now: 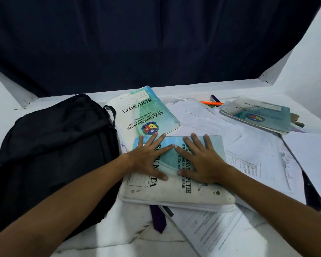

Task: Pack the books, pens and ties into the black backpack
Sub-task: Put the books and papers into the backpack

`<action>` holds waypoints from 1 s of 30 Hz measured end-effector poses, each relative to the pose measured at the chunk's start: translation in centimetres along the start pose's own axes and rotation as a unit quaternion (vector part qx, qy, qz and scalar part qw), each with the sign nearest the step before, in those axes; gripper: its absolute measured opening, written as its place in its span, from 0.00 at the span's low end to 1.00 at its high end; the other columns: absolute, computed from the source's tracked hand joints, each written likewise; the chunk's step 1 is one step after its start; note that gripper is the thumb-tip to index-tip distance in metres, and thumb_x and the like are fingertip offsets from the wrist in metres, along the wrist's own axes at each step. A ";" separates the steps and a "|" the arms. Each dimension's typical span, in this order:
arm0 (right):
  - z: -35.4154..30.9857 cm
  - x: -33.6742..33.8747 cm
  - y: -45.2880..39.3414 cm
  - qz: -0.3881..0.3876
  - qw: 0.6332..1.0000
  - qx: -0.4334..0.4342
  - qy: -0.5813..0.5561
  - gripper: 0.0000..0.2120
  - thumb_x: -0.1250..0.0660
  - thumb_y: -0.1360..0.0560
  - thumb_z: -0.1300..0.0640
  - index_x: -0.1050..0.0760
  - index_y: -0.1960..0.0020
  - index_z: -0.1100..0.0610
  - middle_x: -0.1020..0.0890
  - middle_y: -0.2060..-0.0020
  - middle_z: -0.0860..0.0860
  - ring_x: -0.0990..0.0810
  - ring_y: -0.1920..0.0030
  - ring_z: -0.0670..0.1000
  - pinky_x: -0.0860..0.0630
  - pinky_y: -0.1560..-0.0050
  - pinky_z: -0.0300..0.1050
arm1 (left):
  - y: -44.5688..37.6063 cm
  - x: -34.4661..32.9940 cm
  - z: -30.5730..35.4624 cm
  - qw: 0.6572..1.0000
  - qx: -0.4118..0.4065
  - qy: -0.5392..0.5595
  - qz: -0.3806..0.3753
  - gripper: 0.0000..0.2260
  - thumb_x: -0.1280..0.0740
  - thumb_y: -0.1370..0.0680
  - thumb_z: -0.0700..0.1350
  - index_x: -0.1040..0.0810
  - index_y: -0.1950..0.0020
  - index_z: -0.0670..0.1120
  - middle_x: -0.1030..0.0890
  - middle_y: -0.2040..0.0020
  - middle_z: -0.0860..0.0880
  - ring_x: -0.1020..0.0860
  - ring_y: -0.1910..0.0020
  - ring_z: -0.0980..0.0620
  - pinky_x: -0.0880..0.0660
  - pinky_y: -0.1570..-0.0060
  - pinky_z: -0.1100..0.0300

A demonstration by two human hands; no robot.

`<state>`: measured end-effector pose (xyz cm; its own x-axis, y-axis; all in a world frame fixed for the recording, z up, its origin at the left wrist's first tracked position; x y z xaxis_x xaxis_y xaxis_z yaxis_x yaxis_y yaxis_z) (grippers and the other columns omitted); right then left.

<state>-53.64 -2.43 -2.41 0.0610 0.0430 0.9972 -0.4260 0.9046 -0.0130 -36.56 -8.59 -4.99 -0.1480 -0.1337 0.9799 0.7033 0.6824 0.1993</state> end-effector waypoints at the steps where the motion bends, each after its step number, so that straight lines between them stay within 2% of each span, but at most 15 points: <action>1: 0.1 -0.6 0.0 -0.008 1.000 0.005 0.009 0.41 0.59 0.29 0.24 0.50 0.22 0.45 0.49 0.22 0.58 0.56 0.23 0.61 0.60 0.28 0.68 | 0.3 -0.2 0.1 1.000 0.008 -0.001 -0.001 0.51 0.45 0.39 0.81 0.64 0.24 0.64 0.68 0.22 0.48 0.67 0.23 0.41 0.60 0.30 0.29; 4: 0.4 -1.0 0.7 -0.002 1.000 0.029 0.003 0.41 0.58 0.29 0.24 0.49 0.23 0.45 0.47 0.23 0.57 0.54 0.23 0.61 0.59 0.27 0.67 | 1.5 -0.4 1.3 1.000 0.028 -0.005 -0.004 0.53 0.48 0.40 0.82 0.63 0.23 0.62 0.67 0.21 0.46 0.65 0.23 0.40 0.57 0.30 0.28; 7: 0.0 -1.3 2.2 -0.013 0.998 0.058 0.008 0.40 0.57 0.28 0.24 0.48 0.22 0.44 0.47 0.23 0.57 0.54 0.23 0.60 0.56 0.27 0.68 | 3.1 -1.2 3.2 0.999 0.043 -0.001 -0.011 0.51 0.46 0.37 0.81 0.65 0.23 0.60 0.68 0.22 0.46 0.65 0.23 0.39 0.58 0.31 0.28; 14: -1.4 -2.1 4.8 -0.003 0.995 0.102 0.007 0.38 0.50 0.27 0.26 0.39 0.25 0.47 0.38 0.25 0.59 0.43 0.25 0.63 0.48 0.32 0.69 | 5.6 -2.6 6.3 0.998 0.057 0.021 -0.035 0.49 0.43 0.32 0.78 0.68 0.24 0.60 0.71 0.23 0.46 0.70 0.25 0.39 0.62 0.31 0.29; 16: -1.5 -1.6 4.6 -0.009 0.994 0.104 0.015 0.37 0.51 0.27 0.25 0.35 0.27 0.47 0.33 0.28 0.59 0.36 0.28 0.64 0.42 0.33 0.69 | 5.8 -2.0 6.1 0.997 0.055 0.031 -0.047 0.48 0.42 0.31 0.76 0.65 0.23 0.60 0.69 0.22 0.46 0.68 0.24 0.40 0.61 0.29 0.31; 18: -1.6 0.3 3.7 -0.006 0.995 0.103 0.011 0.36 0.53 0.28 0.25 0.31 0.30 0.46 0.28 0.32 0.57 0.30 0.32 0.61 0.33 0.36 0.65 | 5.8 -0.6 5.2 0.996 0.052 0.051 -0.051 0.44 0.41 0.29 0.73 0.59 0.21 0.60 0.64 0.21 0.46 0.63 0.22 0.42 0.59 0.27 0.35; 20: -1.4 2.7 2.0 -0.014 0.995 0.085 -0.043 0.37 0.54 0.29 0.26 0.33 0.29 0.44 0.28 0.33 0.52 0.30 0.35 0.54 0.33 0.36 0.54 | 6.0 1.2 3.4 0.997 0.053 0.054 -0.025 0.41 0.43 0.28 0.73 0.55 0.21 0.58 0.57 0.20 0.46 0.57 0.21 0.44 0.57 0.25 0.37; 22: -0.3 4.1 -0.6 -0.017 0.988 0.030 -0.147 0.33 0.50 0.28 0.29 0.35 0.28 0.44 0.30 0.33 0.48 0.30 0.37 0.49 0.31 0.38 0.48 | 6.3 2.9 0.5 0.996 0.075 0.045 0.016 0.41 0.52 0.29 0.75 0.53 0.21 0.58 0.52 0.20 0.45 0.54 0.21 0.44 0.55 0.26 0.36; 25: 1.8 5.3 -5.8 0.032 0.953 -0.045 -0.299 0.23 0.36 0.23 0.43 0.30 0.30 0.48 0.28 0.34 0.51 0.26 0.41 0.49 0.29 0.43 0.45 | 6.6 4.5 -5.5 0.987 0.152 0.018 0.050 0.52 0.65 0.40 0.82 0.51 0.21 0.57 0.49 0.20 0.44 0.54 0.21 0.43 0.53 0.27 0.35; 27: 3.2 5.4 -9.5 0.061 0.921 -0.084 -0.375 0.20 0.33 0.23 0.51 0.28 0.32 0.52 0.25 0.36 0.56 0.25 0.43 0.51 0.31 0.46 0.42 | 6.7 4.9 -9.6 0.978 0.200 -0.016 0.054 0.57 0.68 0.45 0.83 0.50 0.21 0.55 0.50 0.20 0.44 0.56 0.21 0.42 0.54 0.28 0.33; 30: 4.5 5.0 -14.1 0.072 0.897 -0.134 -0.415 0.22 0.32 0.23 0.55 0.29 0.30 0.55 0.26 0.33 0.56 0.25 0.39 0.55 0.30 0.44 0.43 | 6.3 5.1 -13.7 0.973 0.220 -0.055 0.046 0.60 0.67 0.47 0.84 0.49 0.21 0.54 0.51 0.20 0.44 0.58 0.22 0.42 0.58 0.29 0.32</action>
<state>-51.33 -16.90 3.05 -0.7183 -0.0624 0.6929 -0.1360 0.9893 -0.0520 -23.36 -14.84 1.38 -0.1900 0.0037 0.9818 0.3548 0.9327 0.0652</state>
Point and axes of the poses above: each hand's wrist, its own y-axis away from the middle knuckle, its own x-axis out of the back of the hand, z = x × y, the point moved 6 cm from there along -y, towards the middle knuckle
